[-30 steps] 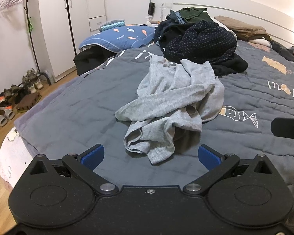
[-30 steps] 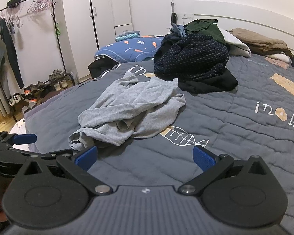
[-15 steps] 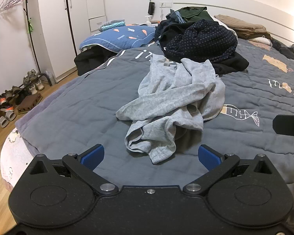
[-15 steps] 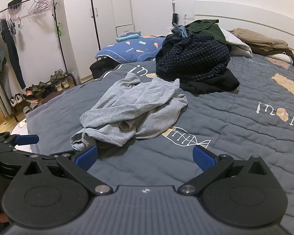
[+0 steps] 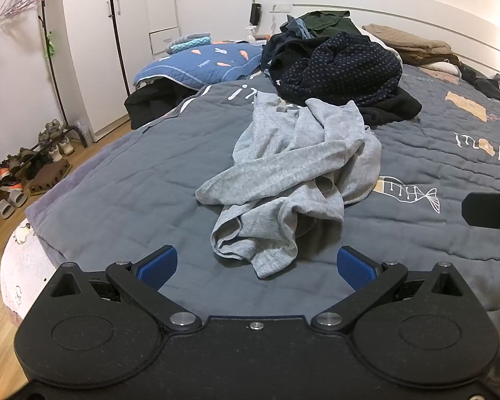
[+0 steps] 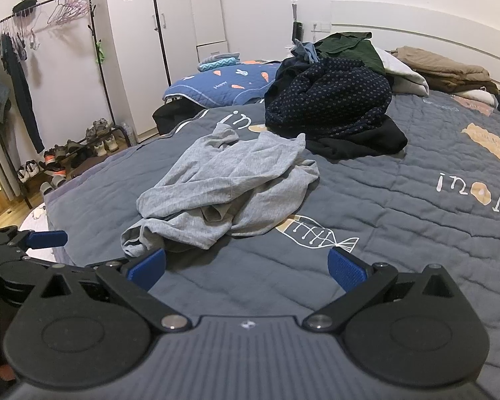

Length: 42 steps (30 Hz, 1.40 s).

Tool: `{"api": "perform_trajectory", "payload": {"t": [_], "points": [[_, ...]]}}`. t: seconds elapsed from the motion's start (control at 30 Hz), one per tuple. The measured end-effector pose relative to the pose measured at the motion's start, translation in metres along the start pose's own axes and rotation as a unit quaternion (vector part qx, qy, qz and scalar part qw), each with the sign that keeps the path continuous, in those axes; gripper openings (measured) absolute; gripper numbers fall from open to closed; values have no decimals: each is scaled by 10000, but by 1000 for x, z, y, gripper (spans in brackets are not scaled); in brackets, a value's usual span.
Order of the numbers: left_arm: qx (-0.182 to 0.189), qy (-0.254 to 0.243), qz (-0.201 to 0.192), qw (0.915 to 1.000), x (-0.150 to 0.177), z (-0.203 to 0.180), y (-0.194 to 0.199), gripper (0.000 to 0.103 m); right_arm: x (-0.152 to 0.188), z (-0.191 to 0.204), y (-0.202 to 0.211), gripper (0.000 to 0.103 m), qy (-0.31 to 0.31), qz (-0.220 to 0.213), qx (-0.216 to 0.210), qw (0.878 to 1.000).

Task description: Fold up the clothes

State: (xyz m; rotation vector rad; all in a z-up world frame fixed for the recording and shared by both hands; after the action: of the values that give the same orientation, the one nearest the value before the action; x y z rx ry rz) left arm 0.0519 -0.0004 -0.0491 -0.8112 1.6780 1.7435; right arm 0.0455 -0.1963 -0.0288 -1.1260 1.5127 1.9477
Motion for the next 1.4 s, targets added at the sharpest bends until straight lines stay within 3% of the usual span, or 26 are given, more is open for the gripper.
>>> {"api": "perform_trajectory", "payload": {"t": [0.93, 1.03, 1.2, 1.4], "points": [[64, -8, 55, 10000, 1, -1, -2, 103, -2, 1, 1, 103, -1, 0, 12, 10000], [68, 145, 133, 9998, 0, 6, -5, 103, 0, -1, -1, 103, -40, 21, 13, 10000], [424, 559, 104, 9975, -7, 22, -3, 103, 3, 0, -6, 103, -59, 40, -70, 10000], [217, 578, -220, 9978, -20, 45, 3, 103, -8, 14, -26, 103, 227, -34, -131, 9997]]}}
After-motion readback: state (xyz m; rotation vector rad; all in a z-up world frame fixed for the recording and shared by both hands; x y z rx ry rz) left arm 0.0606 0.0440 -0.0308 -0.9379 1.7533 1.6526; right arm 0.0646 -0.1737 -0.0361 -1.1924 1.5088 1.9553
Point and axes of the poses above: each gripper's, at about its wrist camera, not at the fingertips, and y roughly against the way its jaws point, z to its left, x to its underside, the point moved 7 cm from there along -y, roughly the way its jaws point, and after that the axes turned 4 degrees about y, right-handed, at the moved point
